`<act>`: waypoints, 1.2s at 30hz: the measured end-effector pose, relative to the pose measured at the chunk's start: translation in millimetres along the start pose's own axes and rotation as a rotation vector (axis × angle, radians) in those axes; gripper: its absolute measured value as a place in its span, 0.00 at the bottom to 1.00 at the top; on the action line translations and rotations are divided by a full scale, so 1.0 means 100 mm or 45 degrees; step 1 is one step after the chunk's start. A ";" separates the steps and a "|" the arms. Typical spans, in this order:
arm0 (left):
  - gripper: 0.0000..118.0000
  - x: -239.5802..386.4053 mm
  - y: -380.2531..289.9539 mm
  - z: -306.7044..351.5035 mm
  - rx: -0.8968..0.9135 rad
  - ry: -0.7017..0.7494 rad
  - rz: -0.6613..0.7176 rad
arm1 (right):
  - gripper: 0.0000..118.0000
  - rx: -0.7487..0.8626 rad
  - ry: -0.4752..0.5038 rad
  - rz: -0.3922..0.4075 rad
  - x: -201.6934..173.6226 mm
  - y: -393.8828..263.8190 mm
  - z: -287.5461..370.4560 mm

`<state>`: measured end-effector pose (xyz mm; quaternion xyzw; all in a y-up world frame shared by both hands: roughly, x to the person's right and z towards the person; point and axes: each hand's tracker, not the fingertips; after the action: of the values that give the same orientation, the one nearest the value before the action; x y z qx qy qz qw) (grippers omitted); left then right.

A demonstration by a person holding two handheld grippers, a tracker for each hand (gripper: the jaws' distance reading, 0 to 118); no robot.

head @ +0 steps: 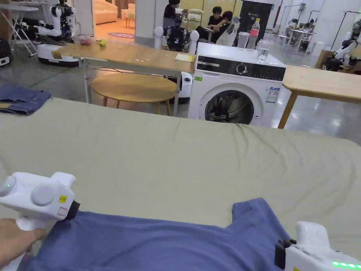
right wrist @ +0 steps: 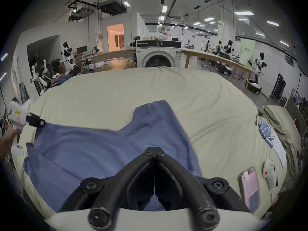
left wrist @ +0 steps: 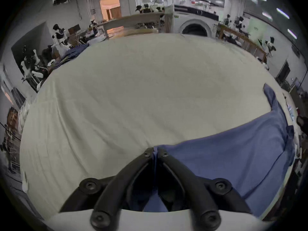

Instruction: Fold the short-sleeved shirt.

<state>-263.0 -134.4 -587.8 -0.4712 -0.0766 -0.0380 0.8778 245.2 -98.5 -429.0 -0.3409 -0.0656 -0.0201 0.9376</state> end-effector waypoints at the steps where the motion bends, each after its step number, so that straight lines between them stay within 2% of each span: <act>1: 0.00 -0.02 -0.02 0.08 0.037 -0.006 0.011 | 0.03 -0.011 0.006 -0.008 0.08 0.13 -0.07; 4: 0.00 -0.03 -0.09 0.31 0.091 -0.023 0.044 | 0.41 -0.129 -0.008 0.010 0.27 0.47 -0.44; 5: 0.00 -0.05 -0.10 0.36 0.101 -0.026 0.056 | 0.48 -0.214 -0.017 0.010 0.34 0.59 -0.64; 11: 0.00 -0.07 -0.14 0.50 0.137 -0.049 0.104 | 0.48 -0.449 0.032 0.054 0.55 0.79 -1.48; 13: 0.00 -0.08 -0.14 0.51 0.140 -0.048 0.116 | 0.48 -0.537 0.038 0.023 0.58 0.78 -1.66; 16: 0.00 -0.06 -0.14 0.52 0.137 -0.047 0.117 | 0.45 -0.592 0.043 -0.015 0.61 0.73 -1.83; 17: 0.00 -0.07 -0.14 0.52 0.134 -0.044 0.116 | 0.37 -0.582 0.042 -0.003 0.61 0.72 -1.84; 19: 0.00 -0.05 -0.14 0.52 0.127 -0.036 0.109 | 0.33 -0.555 0.028 0.045 0.55 0.74 -1.81; 20: 0.00 -0.04 -0.14 0.51 0.126 -0.034 0.109 | 0.23 -0.546 0.032 0.075 0.53 0.74 -1.80; 21: 0.00 -0.04 -0.13 0.49 0.123 -0.034 0.110 | 0.03 -0.540 0.033 0.088 0.51 0.74 -1.78; 22: 0.00 -0.03 -0.14 0.49 0.119 -0.034 0.113 | 0.00 -0.539 0.052 0.103 0.52 0.73 -1.77; 24: 0.00 -0.02 -0.14 0.49 0.118 -0.030 0.115 | 0.00 -0.521 0.046 0.095 0.54 0.68 -1.68; 27: 0.00 -0.01 -0.17 0.57 0.133 -0.031 0.117 | 0.00 -0.413 0.086 0.008 0.60 0.66 -1.41; 33: 0.00 -0.04 -0.30 0.88 0.194 -0.055 0.135 | 0.00 -0.238 0.105 -0.042 0.70 0.63 -0.63; 36: 0.00 -0.06 -0.44 1.08 0.226 -0.070 0.133 | 0.00 -0.185 0.107 -0.036 0.76 0.53 -0.22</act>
<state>-285.6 -68.2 -494.0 -0.3959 -0.0789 0.0278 0.9145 326.8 -71.3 -469.1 -0.4061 -0.0292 -0.0522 0.9119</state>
